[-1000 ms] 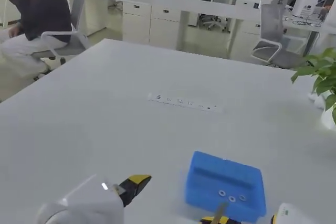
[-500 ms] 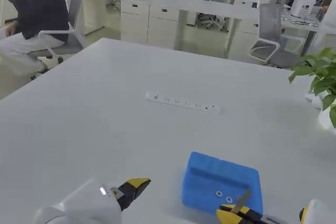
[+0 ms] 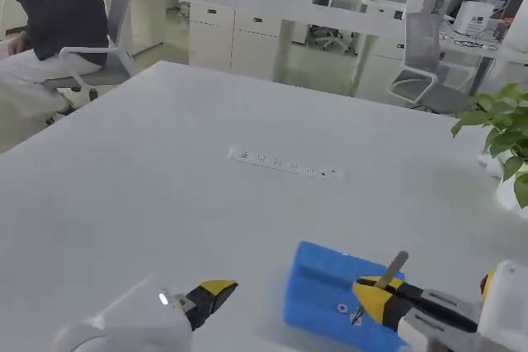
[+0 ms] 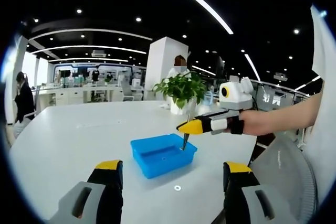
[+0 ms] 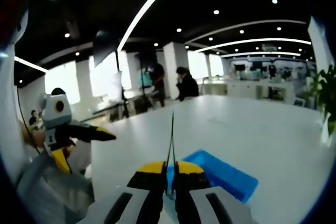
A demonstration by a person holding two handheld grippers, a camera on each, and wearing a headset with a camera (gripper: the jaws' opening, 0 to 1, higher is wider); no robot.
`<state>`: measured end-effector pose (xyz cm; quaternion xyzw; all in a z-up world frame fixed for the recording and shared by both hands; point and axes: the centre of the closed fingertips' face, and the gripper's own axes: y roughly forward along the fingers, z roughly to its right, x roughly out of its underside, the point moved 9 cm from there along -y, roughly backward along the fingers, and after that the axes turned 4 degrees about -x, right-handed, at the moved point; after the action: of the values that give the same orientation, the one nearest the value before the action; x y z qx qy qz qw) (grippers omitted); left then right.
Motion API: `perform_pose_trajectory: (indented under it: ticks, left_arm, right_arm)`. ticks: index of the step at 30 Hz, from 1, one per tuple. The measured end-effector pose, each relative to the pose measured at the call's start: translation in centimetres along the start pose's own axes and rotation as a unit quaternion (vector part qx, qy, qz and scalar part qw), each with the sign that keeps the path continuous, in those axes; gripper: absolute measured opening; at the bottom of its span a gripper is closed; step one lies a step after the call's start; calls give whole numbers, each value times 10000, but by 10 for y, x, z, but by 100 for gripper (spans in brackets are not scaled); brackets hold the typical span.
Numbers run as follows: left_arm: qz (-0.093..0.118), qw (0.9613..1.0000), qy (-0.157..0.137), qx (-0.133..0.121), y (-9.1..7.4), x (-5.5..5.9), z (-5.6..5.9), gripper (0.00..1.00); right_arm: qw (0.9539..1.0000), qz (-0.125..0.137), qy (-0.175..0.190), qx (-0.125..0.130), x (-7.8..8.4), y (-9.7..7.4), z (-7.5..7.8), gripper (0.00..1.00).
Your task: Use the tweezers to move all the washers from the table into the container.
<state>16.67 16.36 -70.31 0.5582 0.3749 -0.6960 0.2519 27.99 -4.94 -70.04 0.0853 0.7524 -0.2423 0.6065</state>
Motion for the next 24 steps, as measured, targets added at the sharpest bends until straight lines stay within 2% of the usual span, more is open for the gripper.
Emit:
perform_pose_trajectory:
  ticks: [6, 13, 16, 24]
  left_arm:
    - [53, 10000, -29, -57, -2, -1, -2, 79]
    - [19, 10000, 20, -45, -2, 0, -1, 78]
    - [5, 10000, 37, -36, -2, 0, -1, 77]
    - [-24, 10000, 9, -57, -2, 1, -2, 77]
  right_arm:
    - [9996, 26, 221, 142, -9, 16, 21, 4]
    - [9974, -71, 666, 268, -1, 36, 42, 4]
    - [9963, -150, 783, 326, 3, 45, 44, 4]
    - [9951, -492, 794, 332, 20, 67, 47, 4]
